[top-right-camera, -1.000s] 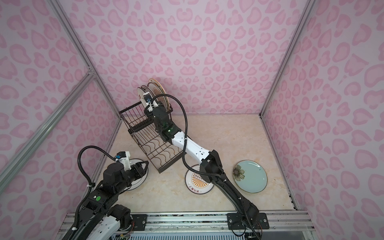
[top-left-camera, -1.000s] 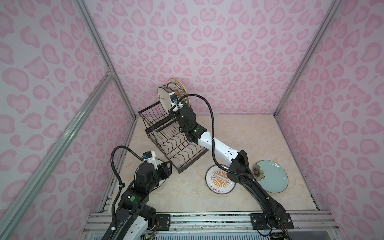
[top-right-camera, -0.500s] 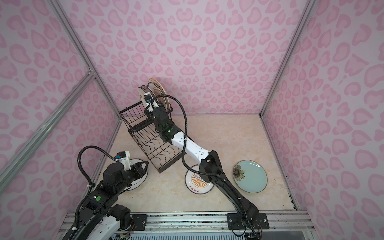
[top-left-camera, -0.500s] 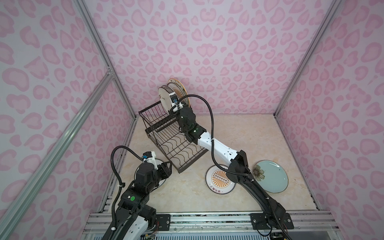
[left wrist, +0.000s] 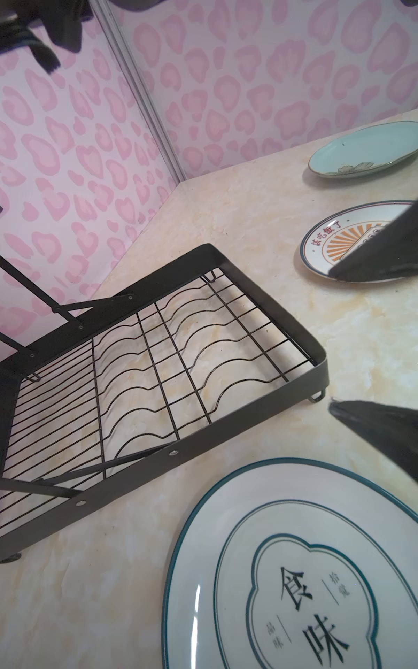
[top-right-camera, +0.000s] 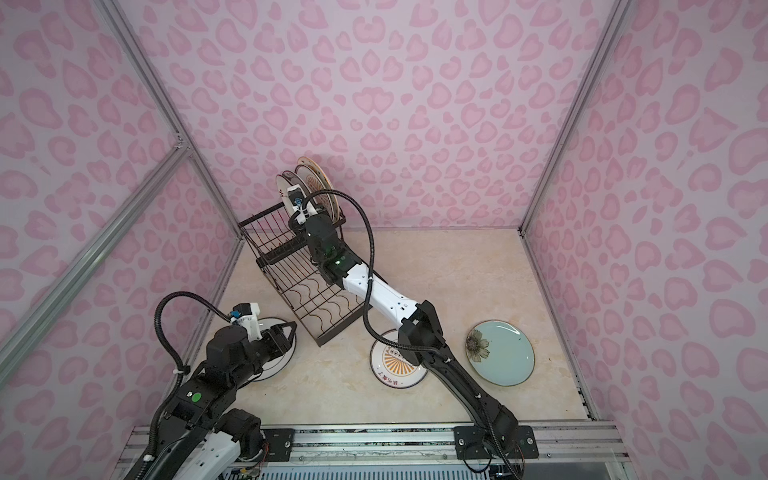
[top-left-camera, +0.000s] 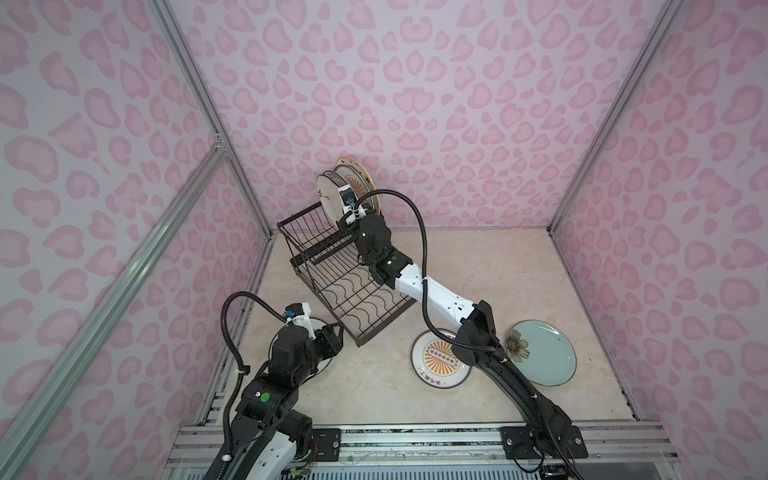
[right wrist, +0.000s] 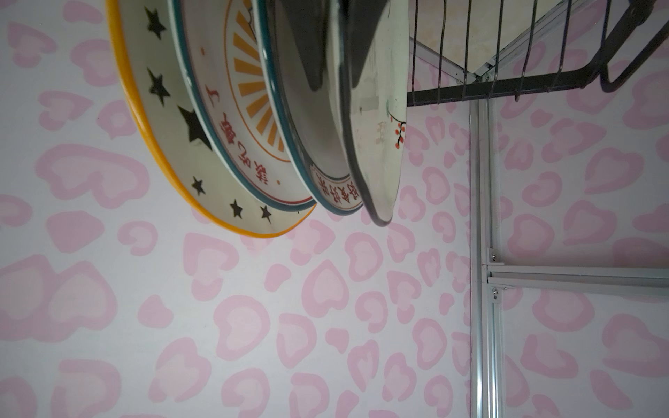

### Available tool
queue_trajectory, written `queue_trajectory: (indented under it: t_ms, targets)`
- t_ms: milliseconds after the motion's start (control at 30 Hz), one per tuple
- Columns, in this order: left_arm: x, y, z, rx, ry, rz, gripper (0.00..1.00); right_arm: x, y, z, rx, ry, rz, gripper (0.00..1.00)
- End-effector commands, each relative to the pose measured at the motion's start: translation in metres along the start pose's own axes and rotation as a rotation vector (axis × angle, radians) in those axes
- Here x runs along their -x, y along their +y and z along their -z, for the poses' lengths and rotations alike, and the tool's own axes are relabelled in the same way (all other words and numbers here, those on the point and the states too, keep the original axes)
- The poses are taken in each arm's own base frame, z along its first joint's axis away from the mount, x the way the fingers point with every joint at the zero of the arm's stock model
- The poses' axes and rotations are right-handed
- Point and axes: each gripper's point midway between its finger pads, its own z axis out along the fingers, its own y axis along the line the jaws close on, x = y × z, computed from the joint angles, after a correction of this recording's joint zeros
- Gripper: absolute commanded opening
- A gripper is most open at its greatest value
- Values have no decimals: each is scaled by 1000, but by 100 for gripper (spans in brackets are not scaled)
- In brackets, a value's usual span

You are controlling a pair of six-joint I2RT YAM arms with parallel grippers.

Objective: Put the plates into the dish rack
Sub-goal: 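Hold the berry-sprig plate seated in the upper tier with the right gripper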

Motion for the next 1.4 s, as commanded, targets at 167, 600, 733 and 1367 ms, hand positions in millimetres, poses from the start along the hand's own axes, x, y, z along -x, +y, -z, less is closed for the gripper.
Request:
queue_trajectory:
  t_ms: [167,600,733,1367]
  targets:
    - [4,-1,2,6,-13,-13,55,15,-4,-1,-22,-82,-52,0]
    - [4,0,3,8,-13,-14,55,12,-4,-1,-25,-78,-53,1]
    - [4,0,3,8,-14,-15,56,12,-4,-1,-28,-79,-56,4]
    - [4,0,4,10,-16,-16,56,11,-5,-1,-36,-77,-57,11]
